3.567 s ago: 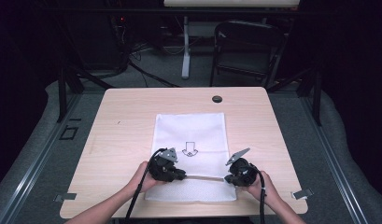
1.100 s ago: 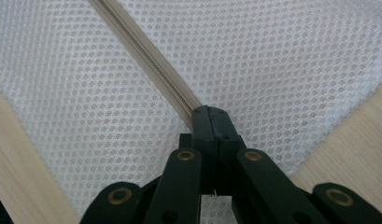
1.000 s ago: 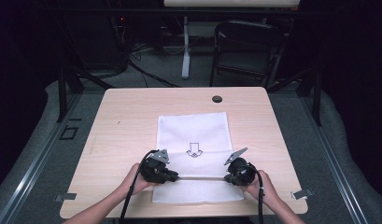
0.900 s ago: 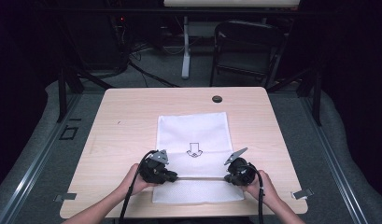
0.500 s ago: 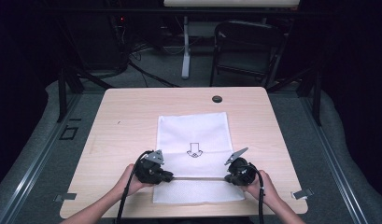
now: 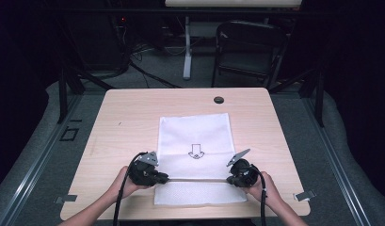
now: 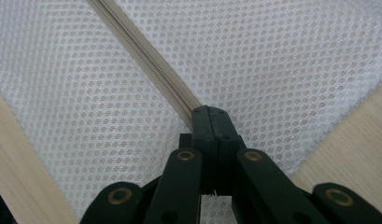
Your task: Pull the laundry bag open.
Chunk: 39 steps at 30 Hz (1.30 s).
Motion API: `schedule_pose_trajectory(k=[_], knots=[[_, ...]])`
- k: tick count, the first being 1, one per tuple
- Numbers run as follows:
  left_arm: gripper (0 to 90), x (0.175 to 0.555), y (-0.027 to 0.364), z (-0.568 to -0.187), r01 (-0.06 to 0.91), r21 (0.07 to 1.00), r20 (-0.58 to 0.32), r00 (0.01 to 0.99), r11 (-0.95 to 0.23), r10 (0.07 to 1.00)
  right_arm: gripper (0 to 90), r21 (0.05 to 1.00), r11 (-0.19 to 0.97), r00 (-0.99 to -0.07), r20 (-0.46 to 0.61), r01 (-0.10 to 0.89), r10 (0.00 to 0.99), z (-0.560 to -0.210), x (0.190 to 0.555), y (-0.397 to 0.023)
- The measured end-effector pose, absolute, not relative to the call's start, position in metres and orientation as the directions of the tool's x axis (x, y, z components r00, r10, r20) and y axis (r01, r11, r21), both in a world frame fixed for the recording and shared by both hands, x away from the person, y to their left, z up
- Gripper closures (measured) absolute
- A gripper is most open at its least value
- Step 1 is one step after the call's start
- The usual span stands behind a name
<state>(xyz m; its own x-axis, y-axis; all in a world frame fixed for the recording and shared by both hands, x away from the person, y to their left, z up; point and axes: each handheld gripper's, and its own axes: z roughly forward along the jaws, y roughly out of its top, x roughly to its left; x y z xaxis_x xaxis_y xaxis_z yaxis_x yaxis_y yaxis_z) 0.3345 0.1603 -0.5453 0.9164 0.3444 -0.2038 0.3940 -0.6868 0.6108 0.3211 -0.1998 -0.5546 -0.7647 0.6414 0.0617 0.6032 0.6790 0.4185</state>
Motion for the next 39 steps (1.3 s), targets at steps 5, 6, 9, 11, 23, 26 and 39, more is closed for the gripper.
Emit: schedule_pose_trajectory(k=[5, 6, 9, 11, 23, 26, 39], knots=[[81.4, 0.334, 0.166, -0.546, 0.397, 0.612, -0.203, 0.915, -0.684, 0.349, 90.0, 0.419, 0.679, -0.764, 0.061, 0.603, 0.642, -0.555, 0.321, -0.2], [81.4, 0.334, 0.167, -0.545, 0.398, 0.607, -0.194, 0.914, -0.688, 0.357, 90.0, 0.422, 0.675, -0.762, 0.062, 0.605, 0.644, -0.555, 0.321, -0.2], [81.4, 0.333, 0.168, -0.545, 0.398, 0.611, -0.197, 0.913, -0.684, 0.356, 90.0, 0.419, 0.677, -0.762, 0.06, 0.606, 0.645, -0.555, 0.321, -0.2], [81.4, 0.333, 0.17, -0.545, 0.399, 0.605, -0.191, 0.913, -0.689, 0.361, 90.0, 0.418, 0.676, -0.761, 0.06, 0.606, 0.645, -0.555, 0.321, -0.2], [81.4, 0.333, 0.178, -0.545, 0.41, 0.607, -0.199, 0.908, -0.681, 0.37, 90.0, 0.428, 0.666, -0.759, 0.076, 0.61, 0.647, -0.556, 0.321, -0.201], [81.4, 0.333, 0.178, -0.546, 0.41, 0.607, -0.2, 0.908, -0.681, 0.368, 90.0, 0.425, 0.667, -0.759, 0.078, 0.612, 0.647, -0.555, 0.322, -0.201], [81.4, 0.333, 0.187, -0.547, 0.423, 0.601, -0.201, 0.901, -0.678, 0.385, 90.0, 0.424, 0.669, -0.761, 0.076, 0.61, 0.645, -0.555, 0.322, -0.202]])
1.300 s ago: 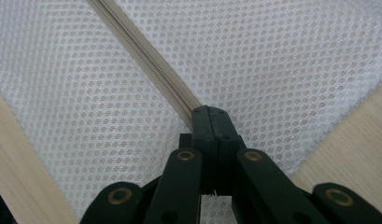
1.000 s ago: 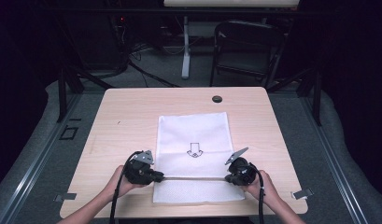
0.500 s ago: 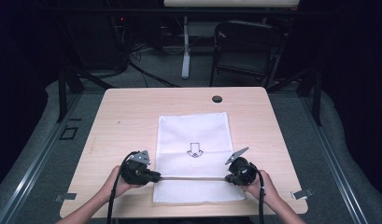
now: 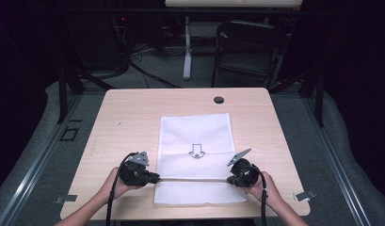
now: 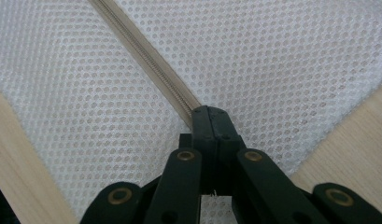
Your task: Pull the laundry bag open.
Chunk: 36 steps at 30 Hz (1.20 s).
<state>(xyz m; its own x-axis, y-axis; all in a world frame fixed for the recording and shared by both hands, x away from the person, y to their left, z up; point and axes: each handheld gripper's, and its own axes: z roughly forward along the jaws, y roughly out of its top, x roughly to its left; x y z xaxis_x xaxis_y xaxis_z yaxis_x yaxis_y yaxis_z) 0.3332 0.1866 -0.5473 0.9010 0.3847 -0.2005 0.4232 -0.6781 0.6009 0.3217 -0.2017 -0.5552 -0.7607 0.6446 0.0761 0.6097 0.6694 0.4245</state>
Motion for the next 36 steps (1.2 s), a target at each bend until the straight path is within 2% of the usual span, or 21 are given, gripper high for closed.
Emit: schedule_pose_trajectory(k=[22, 32, 33, 34, 35, 36], knots=[[81.4, 0.329, 0.203, -0.55, 0.451, 0.58, -0.189, 0.885, -0.679, 0.426, 90.0, 0.414, 0.684, -0.767, 0.059, 0.601, 0.639, -0.554, 0.321, -0.2], [80.3, 0.333, 0.201, -0.555, 0.456, 0.567, -0.208, 0.885, -0.686, 0.416, 89.9, 0.449, 0.669, -0.771, 0.074, 0.592, 0.633, -0.556, 0.32, -0.205], [79.9, 0.333, 0.201, -0.555, 0.462, 0.567, -0.214, 0.882, -0.682, 0.42, 87.1, 0.462, 0.666, -0.775, 0.081, 0.586, 0.627, -0.557, 0.32, -0.204], [76.6, 0.333, 0.202, -0.554, 0.468, 0.568, -0.221, 0.879, -0.677, 0.422, 71.8, 0.458, 0.682, -0.789, 0.073, 0.57, 0.61, -0.555, 0.32, -0.205], [71.2, 0.334, 0.203, -0.554, 0.477, 0.573, -0.231, 0.874, -0.666, 0.427, 60.8, 0.461, 0.676, -0.791, 0.103, 0.575, 0.603, -0.555, 0.32, -0.204], [64.9, 0.335, 0.204, -0.552, 0.48, 0.572, -0.228, 0.872, -0.665, 0.434, 60.9, 0.444, 0.7, -0.806, 0.094, 0.559, 0.584, -0.553, 0.32, -0.203]])
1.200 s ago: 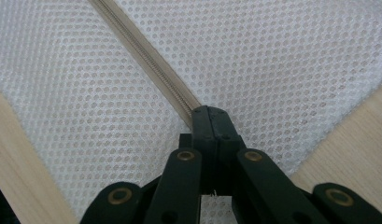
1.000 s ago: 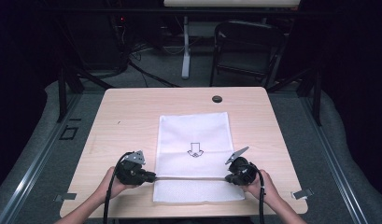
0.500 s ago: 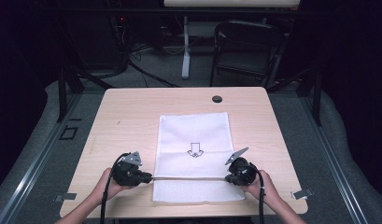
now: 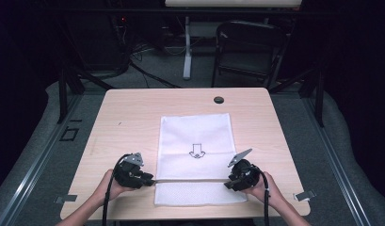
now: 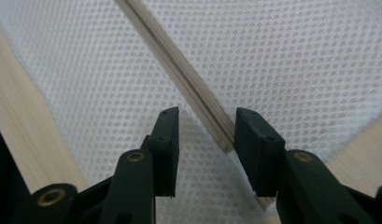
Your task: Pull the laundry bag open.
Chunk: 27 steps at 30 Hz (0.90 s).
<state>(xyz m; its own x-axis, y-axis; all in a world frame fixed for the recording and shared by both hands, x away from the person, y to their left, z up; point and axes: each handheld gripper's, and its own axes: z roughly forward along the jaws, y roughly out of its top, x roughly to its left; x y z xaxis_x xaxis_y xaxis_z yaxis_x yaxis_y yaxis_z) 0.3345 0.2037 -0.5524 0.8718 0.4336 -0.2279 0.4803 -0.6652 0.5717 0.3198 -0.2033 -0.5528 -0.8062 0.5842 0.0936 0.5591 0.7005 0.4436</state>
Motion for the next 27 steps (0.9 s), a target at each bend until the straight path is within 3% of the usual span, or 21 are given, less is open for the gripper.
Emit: schedule_pose_trajectory(k=[2, 5, 12, 15, 23, 27], knots=[[57.0, 0.334, 0.205, -0.549, 0.493, 0.581, -0.227, 0.862, -0.647, 0.453, 56.9, 0.461, 0.71, -0.812, 0.042, 0.533, 0.582, -0.549, 0.316, -0.201], [44.3, 0.335, 0.209, -0.543, 0.515, 0.597, -0.228, 0.844, -0.615, 0.486, 46.3, 0.487, 0.683, -0.797, 0.049, 0.545, 0.602, -0.541, 0.316, -0.205], [24.1, 0.331, 0.215, -0.522, 0.544, 0.633, -0.186, 0.797, -0.551, 0.574, 17.8, 0.511, 0.645, -0.759, 0.023, 0.568, 0.65, -0.525, 0.312, -0.218], [16.6, 0.327, 0.218, -0.515, 0.56, 0.635, -0.17, 0.774, -0.532, 0.61, 13.9, 0.535, 0.607, -0.728, 0.022, 0.588, 0.685, -0.516, 0.308, -0.226], [13.1, 0.316, 0.241, -0.503, 0.616, 0.659, -0.19, 0.691, -0.431, 0.698, 0.9, 0.541, 0.565, -0.674, 0.005, 0.623, 0.739, -0.503, 0.293, -0.257], [10.5, 0.312, 0.254, -0.499, 0.633, 0.664, -0.181, 0.653, -0.398, 0.736, 0.0, 0.552, 0.516, -0.631, 0.024, 0.656, 0.776, -0.507, 0.284, -0.278]])
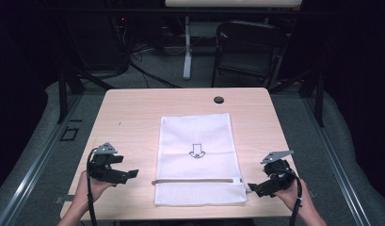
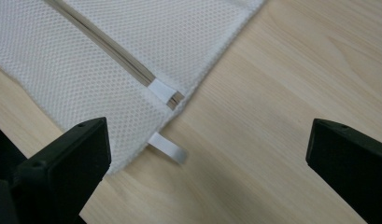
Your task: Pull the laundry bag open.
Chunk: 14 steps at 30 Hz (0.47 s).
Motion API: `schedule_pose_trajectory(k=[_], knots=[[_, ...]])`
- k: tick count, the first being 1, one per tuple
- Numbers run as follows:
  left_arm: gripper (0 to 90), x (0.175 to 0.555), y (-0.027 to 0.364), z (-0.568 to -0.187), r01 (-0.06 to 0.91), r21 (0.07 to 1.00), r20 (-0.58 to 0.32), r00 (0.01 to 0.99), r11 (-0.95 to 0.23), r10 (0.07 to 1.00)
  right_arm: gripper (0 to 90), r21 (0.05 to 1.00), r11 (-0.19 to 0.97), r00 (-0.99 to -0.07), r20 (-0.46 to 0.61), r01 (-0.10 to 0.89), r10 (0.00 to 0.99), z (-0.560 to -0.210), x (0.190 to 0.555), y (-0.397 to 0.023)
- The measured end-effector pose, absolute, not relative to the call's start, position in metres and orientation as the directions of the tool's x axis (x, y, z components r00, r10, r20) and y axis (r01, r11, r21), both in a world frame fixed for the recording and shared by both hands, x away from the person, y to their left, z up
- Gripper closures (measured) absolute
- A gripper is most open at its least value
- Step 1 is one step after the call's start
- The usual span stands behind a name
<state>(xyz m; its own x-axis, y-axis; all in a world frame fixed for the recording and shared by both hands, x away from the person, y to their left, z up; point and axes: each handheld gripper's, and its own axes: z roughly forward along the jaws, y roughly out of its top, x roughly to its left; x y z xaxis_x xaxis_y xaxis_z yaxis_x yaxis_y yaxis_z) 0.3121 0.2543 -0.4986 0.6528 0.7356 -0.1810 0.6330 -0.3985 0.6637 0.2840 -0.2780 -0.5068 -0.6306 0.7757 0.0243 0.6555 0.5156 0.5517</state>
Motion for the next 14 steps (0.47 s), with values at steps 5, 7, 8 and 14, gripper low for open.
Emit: schedule_pose_trajectory(k=[5, 7, 8, 14], knots=[[9.2, 0.311, 0.264, -0.504, 0.635, 0.667, -0.142, 0.621, -0.389, 0.771, 0.0, 0.556, 0.483, -0.587, 0.01, 0.676, 0.81, -0.515, 0.28, -0.294], [9.0, 0.312, 0.266, -0.509, 0.649, 0.662, -0.148, 0.604, -0.375, 0.783, 0.0, 0.534, 0.485, -0.585, 0.022, 0.693, 0.811, -0.52, 0.282, -0.297], [8.5, 0.314, 0.267, -0.511, 0.655, 0.656, -0.151, 0.6, -0.375, 0.785, 0.0, 0.528, 0.492, -0.595, 0.031, 0.692, 0.803, -0.522, 0.283, -0.298], [7.0, 0.319, 0.263, -0.517, 0.664, 0.63, -0.128, 0.6, -0.403, 0.789, 0.0, 0.495, 0.536, -0.621, 0.009, 0.684, 0.784, -0.53, 0.285, -0.297]])
